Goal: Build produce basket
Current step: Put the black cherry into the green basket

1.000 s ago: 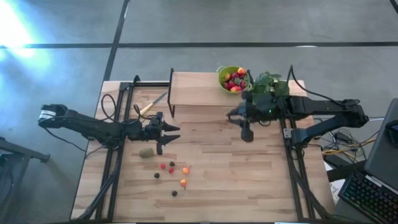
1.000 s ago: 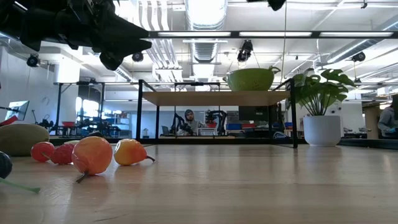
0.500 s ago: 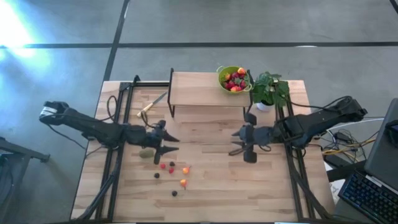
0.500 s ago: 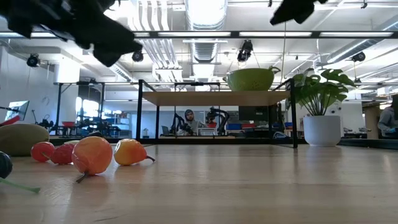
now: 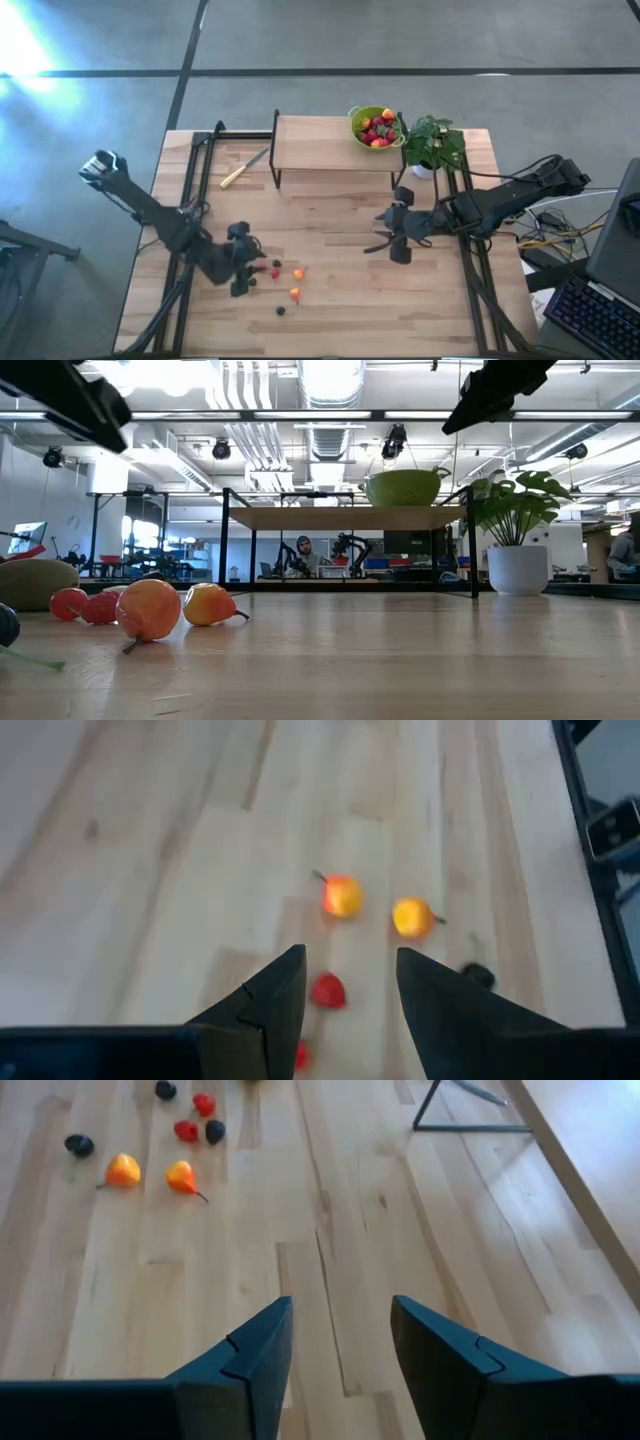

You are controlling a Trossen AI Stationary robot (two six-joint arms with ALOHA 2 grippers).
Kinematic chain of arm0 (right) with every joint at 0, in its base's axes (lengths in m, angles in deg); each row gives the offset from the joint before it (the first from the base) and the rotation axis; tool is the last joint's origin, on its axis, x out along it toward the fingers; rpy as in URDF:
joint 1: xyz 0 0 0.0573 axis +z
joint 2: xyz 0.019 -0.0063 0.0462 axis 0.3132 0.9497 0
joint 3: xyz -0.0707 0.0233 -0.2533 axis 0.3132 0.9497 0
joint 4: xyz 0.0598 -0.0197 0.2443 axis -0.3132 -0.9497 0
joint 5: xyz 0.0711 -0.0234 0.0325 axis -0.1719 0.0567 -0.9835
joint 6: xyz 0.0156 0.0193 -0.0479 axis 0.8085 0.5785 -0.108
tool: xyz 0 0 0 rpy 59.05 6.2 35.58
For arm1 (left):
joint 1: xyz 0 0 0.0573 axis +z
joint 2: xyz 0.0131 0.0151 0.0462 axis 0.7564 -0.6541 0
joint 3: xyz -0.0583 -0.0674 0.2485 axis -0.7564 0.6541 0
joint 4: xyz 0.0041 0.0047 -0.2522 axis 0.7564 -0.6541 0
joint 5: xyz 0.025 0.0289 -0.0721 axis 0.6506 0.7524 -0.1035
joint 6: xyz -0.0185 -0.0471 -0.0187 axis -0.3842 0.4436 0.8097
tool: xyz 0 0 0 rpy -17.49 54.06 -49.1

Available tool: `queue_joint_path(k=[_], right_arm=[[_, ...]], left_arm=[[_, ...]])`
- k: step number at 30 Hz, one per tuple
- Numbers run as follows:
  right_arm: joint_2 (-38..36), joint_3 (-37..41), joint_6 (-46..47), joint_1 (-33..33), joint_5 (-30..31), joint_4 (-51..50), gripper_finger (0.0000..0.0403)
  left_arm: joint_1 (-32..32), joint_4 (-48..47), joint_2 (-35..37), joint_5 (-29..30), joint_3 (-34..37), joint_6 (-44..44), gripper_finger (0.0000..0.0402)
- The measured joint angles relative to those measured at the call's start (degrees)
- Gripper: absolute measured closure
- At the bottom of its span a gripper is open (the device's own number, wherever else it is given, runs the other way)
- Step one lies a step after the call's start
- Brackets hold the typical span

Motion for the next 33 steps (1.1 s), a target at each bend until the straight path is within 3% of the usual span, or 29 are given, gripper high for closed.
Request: queue_joint_path(k=[14, 24, 33], right_arm=[[-0.02, 0.0, -0.59, -0.02, -0.02, 1.26, 0.0238], [-0.02, 0.0, -0.6, -0.02, -0.03, 2.55, 0.0261], [-0.02, 0.0, -0.4, -0.02, -0.04, 2.81, 0.027]], left_arm=[[-9.54, -2.89, -17.6, -11.89, -5.04, 28.73, 0.0239], [-10.44, -5.72, -24.14, -12.8, -5.56, 58.9, 0.0239], [-8.42, -6.55, -26.6, -12.79, -5.19, 64.13, 0.0239]])
